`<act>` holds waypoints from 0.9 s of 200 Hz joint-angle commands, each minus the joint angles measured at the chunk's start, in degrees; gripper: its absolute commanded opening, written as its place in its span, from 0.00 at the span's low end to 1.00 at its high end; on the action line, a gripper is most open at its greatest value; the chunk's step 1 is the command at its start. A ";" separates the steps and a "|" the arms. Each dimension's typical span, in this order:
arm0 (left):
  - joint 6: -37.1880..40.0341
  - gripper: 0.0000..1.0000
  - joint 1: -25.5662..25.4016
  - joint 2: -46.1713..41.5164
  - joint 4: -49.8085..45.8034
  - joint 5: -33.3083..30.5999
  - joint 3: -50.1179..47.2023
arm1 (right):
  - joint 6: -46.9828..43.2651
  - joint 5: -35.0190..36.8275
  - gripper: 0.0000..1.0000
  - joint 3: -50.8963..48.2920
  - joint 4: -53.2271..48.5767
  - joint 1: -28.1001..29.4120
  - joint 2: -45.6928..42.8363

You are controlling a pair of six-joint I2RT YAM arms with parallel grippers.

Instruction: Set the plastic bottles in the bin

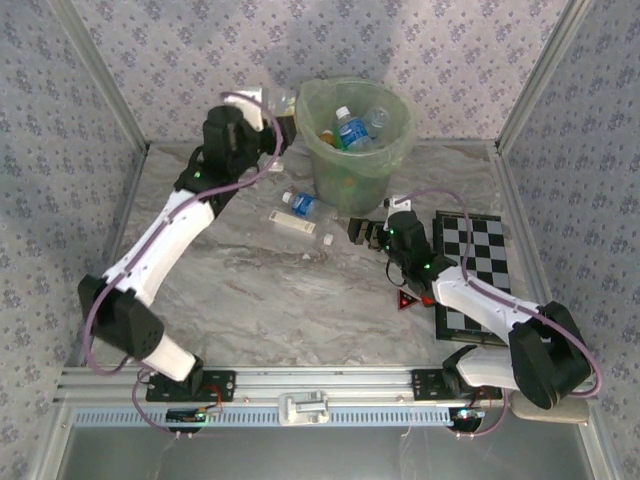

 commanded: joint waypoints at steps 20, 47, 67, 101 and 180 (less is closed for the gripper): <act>5.93 0.51 0.11 14.33 -12.03 9.38 22.36 | -0.07 -0.77 1.00 -1.90 0.07 0.36 -3.32; 6.43 0.50 0.20 24.34 -17.38 9.82 36.17 | 0.91 -3.24 1.00 -2.83 1.02 0.40 -2.97; 6.52 0.50 0.12 32.47 -22.53 10.41 48.60 | 1.76 -3.96 1.00 -3.09 1.31 0.58 -2.47; 4.88 0.51 0.17 44.52 -28.77 11.83 69.01 | 2.25 -3.83 1.00 -3.48 1.57 0.93 -3.12; 2.13 0.61 0.21 46.27 -25.47 11.64 65.92 | 1.21 -3.91 1.00 -2.58 0.57 0.85 -4.36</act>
